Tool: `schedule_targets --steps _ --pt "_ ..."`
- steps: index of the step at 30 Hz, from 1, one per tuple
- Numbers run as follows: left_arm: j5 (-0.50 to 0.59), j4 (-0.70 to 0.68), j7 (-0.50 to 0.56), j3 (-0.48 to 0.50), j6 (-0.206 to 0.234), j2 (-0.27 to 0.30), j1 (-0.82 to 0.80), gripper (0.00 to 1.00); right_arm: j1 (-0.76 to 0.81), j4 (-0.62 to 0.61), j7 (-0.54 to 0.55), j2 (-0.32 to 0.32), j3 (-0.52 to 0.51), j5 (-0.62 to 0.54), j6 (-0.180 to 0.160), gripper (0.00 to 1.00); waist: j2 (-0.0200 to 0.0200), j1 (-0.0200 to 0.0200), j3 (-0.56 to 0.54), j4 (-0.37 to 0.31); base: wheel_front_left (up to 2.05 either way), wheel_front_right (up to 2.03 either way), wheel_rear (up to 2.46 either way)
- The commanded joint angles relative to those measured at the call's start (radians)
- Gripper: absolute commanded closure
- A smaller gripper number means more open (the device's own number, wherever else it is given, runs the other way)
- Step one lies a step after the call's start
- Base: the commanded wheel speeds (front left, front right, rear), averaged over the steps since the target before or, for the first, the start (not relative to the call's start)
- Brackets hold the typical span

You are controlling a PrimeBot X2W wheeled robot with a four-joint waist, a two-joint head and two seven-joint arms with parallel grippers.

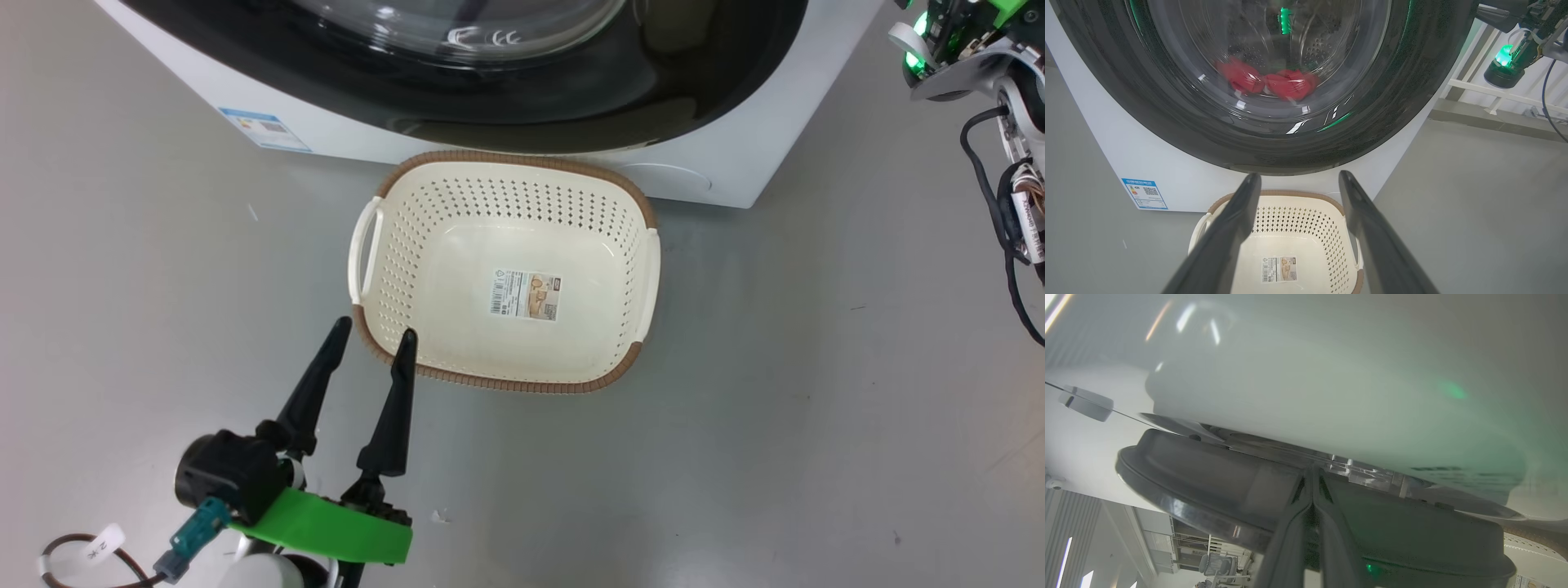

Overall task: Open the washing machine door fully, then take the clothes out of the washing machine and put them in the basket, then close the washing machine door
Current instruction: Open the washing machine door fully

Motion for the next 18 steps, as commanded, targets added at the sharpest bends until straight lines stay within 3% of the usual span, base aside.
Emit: schedule_targets --steps 1,8,18 --pt "-0.010 -0.019 -0.009 0.023 -0.006 0.012 -0.015 0.00 -0.018 -0.010 0.021 0.023 0.009 0.006 0.007 1.00 -0.0001 0.0000 0.003 0.006 0.00 0.00 0.00" --pt "-0.017 -0.015 -0.009 0.019 -0.006 0.012 -0.014 0.00 -0.023 0.013 0.069 0.034 0.022 0.000 0.007 1.00 -0.0001 0.0000 -0.004 0.011 0.00 0.00 0.00" --pt "-0.015 -0.013 -0.009 0.023 -0.006 0.012 0.002 0.00 0.059 -0.047 0.122 0.053 0.048 -0.013 0.007 1.00 -0.0001 0.0000 -0.050 -0.006 0.00 0.00 0.00"
